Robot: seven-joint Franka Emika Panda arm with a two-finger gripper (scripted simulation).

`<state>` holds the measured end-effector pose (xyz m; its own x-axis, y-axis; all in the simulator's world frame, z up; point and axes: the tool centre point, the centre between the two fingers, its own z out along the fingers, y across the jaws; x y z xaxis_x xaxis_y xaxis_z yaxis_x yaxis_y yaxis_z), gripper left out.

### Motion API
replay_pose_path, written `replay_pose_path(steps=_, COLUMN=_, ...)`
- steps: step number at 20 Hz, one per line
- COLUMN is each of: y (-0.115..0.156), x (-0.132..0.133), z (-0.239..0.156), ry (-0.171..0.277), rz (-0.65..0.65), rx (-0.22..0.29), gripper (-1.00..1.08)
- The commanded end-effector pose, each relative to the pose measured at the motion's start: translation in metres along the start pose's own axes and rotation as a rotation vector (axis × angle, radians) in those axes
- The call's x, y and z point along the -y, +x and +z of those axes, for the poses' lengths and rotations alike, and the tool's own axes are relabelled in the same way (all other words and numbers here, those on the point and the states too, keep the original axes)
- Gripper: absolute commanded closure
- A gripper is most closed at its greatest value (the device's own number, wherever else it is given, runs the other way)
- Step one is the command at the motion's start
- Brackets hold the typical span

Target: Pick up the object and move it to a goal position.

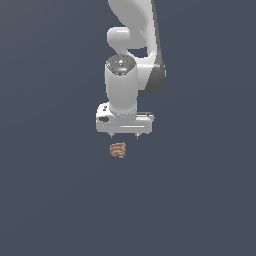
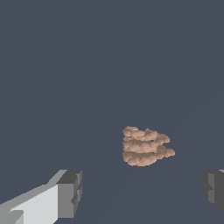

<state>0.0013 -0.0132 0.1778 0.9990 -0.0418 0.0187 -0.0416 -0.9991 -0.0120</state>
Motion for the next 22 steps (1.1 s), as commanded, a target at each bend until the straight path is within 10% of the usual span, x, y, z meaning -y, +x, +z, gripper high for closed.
replay_pose_path(steps=1, y=0.0, x=0.0, z=0.0, ry=0.0, rz=0.0, rx=0.0, gripper=-0.92)
replay_pose_path(steps=22, y=0.012, x=-0.02, z=-0.022, ry=-0.026, rz=-0.061, rx=-0.043, gripper=-0.92)
